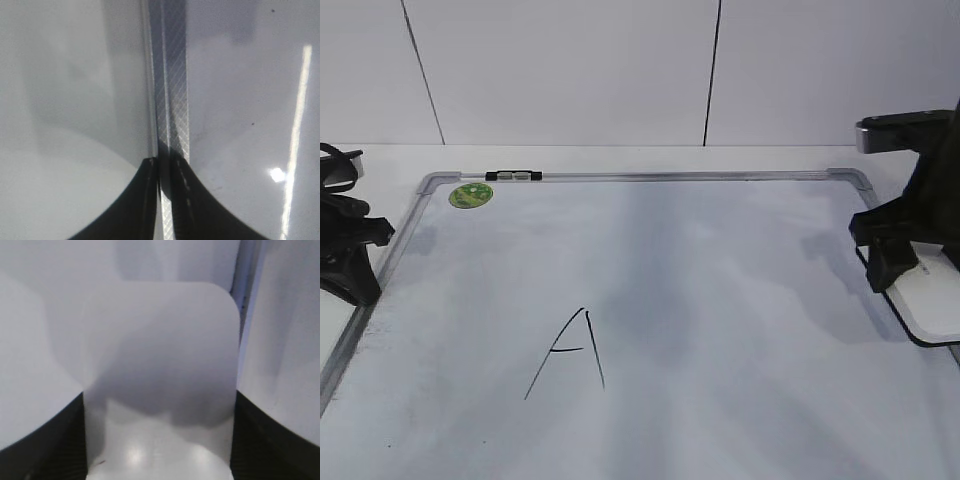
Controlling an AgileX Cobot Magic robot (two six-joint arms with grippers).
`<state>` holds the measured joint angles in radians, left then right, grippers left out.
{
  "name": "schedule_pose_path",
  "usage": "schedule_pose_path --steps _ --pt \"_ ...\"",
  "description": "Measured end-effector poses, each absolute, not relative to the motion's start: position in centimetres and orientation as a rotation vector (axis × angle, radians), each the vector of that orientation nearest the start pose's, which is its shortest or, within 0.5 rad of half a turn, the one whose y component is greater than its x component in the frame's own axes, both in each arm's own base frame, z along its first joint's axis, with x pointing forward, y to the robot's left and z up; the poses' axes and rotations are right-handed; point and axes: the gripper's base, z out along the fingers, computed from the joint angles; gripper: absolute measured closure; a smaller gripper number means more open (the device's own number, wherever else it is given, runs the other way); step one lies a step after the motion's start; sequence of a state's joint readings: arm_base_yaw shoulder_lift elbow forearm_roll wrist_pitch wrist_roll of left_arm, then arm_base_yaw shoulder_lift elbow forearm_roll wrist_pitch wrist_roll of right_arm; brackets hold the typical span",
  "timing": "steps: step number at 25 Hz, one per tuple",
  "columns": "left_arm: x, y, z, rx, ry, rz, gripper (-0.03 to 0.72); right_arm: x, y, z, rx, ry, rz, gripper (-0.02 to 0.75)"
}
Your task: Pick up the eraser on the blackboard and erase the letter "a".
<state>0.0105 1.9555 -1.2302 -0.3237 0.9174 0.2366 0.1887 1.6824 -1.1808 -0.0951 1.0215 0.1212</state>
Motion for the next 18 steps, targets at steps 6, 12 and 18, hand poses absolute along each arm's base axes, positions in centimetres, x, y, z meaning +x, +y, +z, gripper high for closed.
schedule_pose_path --steps 6,12,18 --pt "36.0 -1.9 15.1 0.046 3.07 -0.393 0.631 32.4 2.5 22.5 -0.01 2.965 -0.064 0.178" --pt "36.0 -1.9 15.1 0.046 3.07 -0.393 0.628 33.6 2.5 20.1 0.003 2.981 -0.036 0.178" --pt "36.0 -1.9 15.1 0.046 3.07 -0.393 0.625 34.5 2.6 18.1 0.0 2.995 -0.034 0.178"
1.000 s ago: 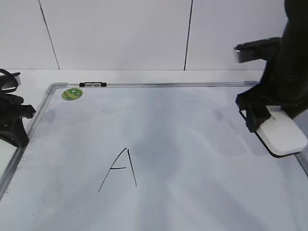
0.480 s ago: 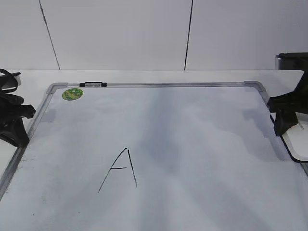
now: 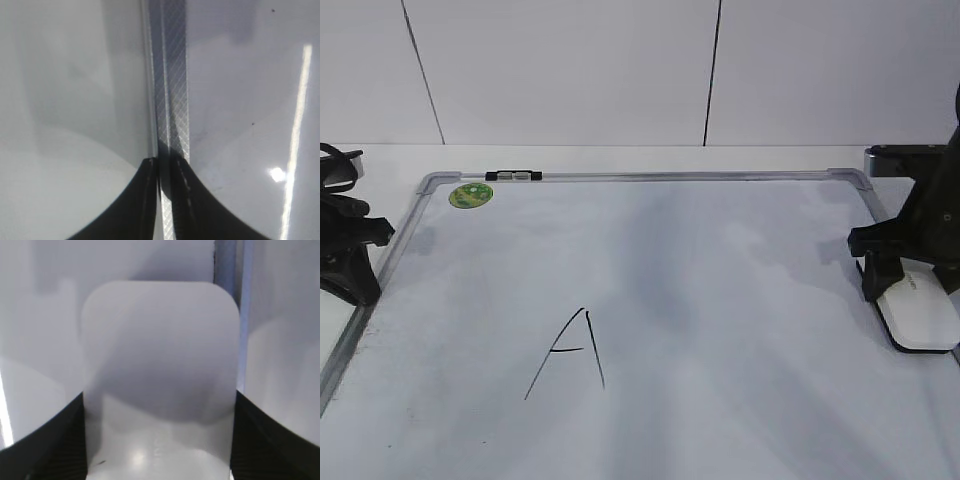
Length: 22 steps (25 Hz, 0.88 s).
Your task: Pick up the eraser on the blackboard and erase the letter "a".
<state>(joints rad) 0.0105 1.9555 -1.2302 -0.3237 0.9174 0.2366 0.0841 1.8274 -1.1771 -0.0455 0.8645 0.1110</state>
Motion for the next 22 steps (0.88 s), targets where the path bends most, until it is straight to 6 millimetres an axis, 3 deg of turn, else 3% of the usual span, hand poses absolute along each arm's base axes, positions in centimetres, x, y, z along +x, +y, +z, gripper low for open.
schedule_pose_path --steps 22 --pt "36.0 -1.92 15.06 0.046 3.07 -0.393 0.623 34.96 2.33 17.52 -0.045 2.968 -0.083 0.177"
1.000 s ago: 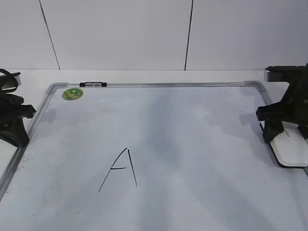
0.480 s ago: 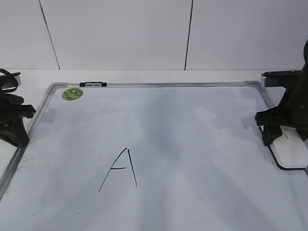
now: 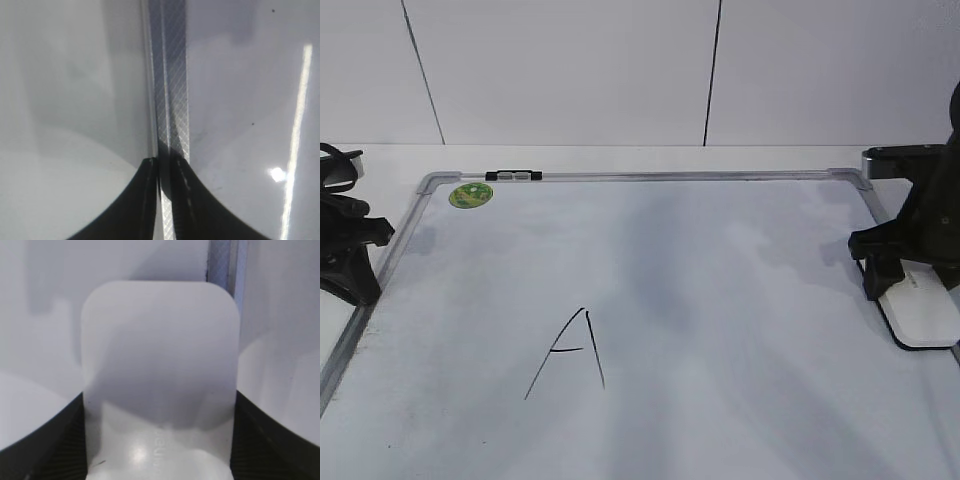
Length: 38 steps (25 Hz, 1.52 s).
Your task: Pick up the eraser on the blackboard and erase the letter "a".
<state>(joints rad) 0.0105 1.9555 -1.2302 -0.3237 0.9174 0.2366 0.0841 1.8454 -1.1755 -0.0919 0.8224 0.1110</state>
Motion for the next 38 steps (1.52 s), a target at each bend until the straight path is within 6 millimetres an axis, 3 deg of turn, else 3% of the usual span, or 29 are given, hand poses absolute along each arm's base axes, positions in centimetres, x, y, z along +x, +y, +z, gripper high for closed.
schedule_pose_path --steps 6,12,18,21,26,29,34,38 --pt "36.0 -1.9 15.1 0.046 3.07 -0.393 0.623 35.2 2.4 17.6 -0.046 2.942 -0.078 0.076" --pt "36.0 -1.9 15.1 0.046 3.07 -0.393 0.623 35.3 2.4 18.0 -0.043 2.953 -0.082 0.063" --pt "36.0 -1.9 15.1 0.046 3.07 -0.393 0.621 35.8 2.3 22.1 -0.026 2.952 -0.093 0.07" --pt "36.0 -1.9 15.1 0.046 3.07 -0.393 0.619 34.9 2.2 24.8 -0.032 2.943 -0.1 0.078" --pt "36.3 -1.9 15.3 0.058 3.076 -0.395 0.606 32.8 2.0 27.1 -0.063 3.008 -0.119 0.085" --pt "36.9 -1.9 16.2 0.081 3.074 -0.399 0.559 32.2 1.9 28.1 -0.087 2.99 -0.117 0.091" --pt "37.9 -2.0 18.4 0.124 3.069 -0.414 0.4 31.0 2.2 30.1 -0.099 2.931 -0.05 0.108" --pt "38.0 -2.1 19.7 0.156 3.101 -0.435 0.353 29.5 2.2 32.4 -0.094 2.864 -0.02 0.121"
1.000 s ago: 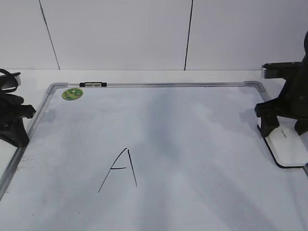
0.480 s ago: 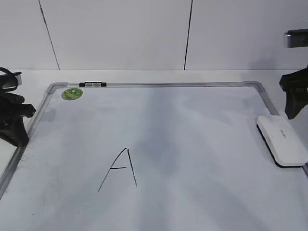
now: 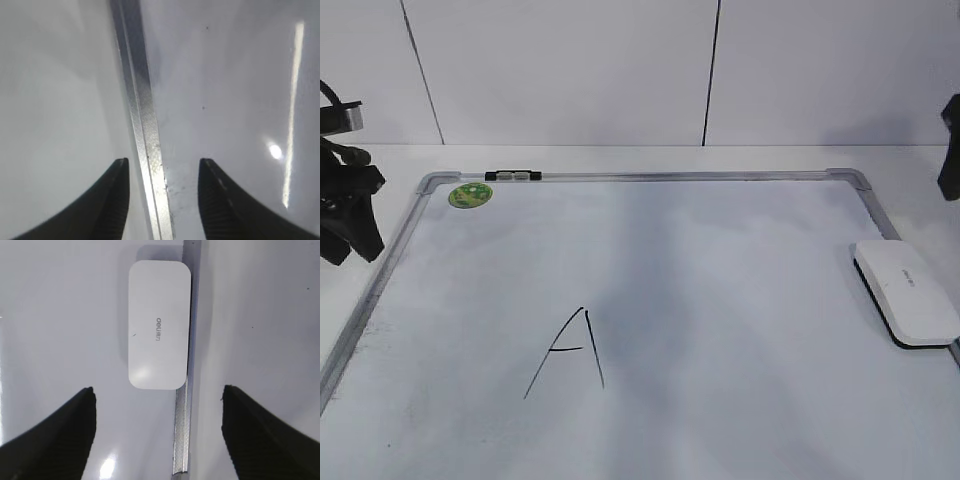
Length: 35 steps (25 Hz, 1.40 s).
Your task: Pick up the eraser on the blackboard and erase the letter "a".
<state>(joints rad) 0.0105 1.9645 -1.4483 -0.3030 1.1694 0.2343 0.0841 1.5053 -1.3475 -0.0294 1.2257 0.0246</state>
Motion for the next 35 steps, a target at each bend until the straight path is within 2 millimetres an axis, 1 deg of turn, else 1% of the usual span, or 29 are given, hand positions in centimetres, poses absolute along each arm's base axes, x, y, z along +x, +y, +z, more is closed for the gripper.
schedule_pose_path --steps 1,3,6,10,12,13,15,18,22,26,31,34,35 --pt "37.9 -2.1 19.9 0.159 3.109 -0.437 0.351 29.0 2.2 33.0 -0.096 2.843 -0.019 0.125" --pt "37.7 -2.1 20.8 0.158 3.099 -0.433 0.348 27.9 2.1 34.1 -0.096 2.808 -0.016 0.132" --pt "37.0 -2.1 23.3 0.159 3.044 -0.42 0.347 25.6 1.9 35.1 -0.103 2.77 -0.013 0.139" --pt "35.3 -2.1 27.1 0.16 2.95 -0.397 0.347 22.0 1.6 35.1 -0.103 2.752 -0.01 0.143" --pt "33.9 -2.3 29.0 0.164 2.904 -0.389 0.347 20.0 1.5 34.9 -0.105 2.743 -0.01 0.144" --pt "33.1 -2.4 29.6 0.17 2.89 -0.387 0.347 19.1 1.4 34.7 -0.105 2.741 -0.009 0.144" --pt "31.2 -2.8 31.1 0.182 2.853 -0.383 0.347 17.2 1.2 34.2 -0.105 2.733 -0.009 0.144" --pt "27.8 -3.1 32.5 0.199 2.82 -0.381 0.347 14.5 1.0 33.3 -0.104 2.72 -0.008 0.145" --pt "22.5 -3.3 33.3 0.212 2.785 -0.385 0.347 11.3 0.7 32.3 -0.102 2.669 -0.005 0.145" --pt "16.9 -3.0 33.1 0.223 2.734 -0.364 0.347 8.4 0.5 31.6 -0.098 2.59 0.0 0.145" --pt "10.8 -2.7 31.9 0.234 2.645 -0.339 0.347 5.6 0.2 30.2 -0.096 2.52 0.001 0.145" --pt "7.6 -2.6 30.5 0.24 2.592 -0.328 0.347 4.4 0.0 29.3 -0.095 2.493 -0.015 0.145" --pt "6.9 -2.6 30.1 0.24 2.571 -0.319 0.347 4.1 -0.1 29.0 -0.095 2.482 -0.024 0.145"
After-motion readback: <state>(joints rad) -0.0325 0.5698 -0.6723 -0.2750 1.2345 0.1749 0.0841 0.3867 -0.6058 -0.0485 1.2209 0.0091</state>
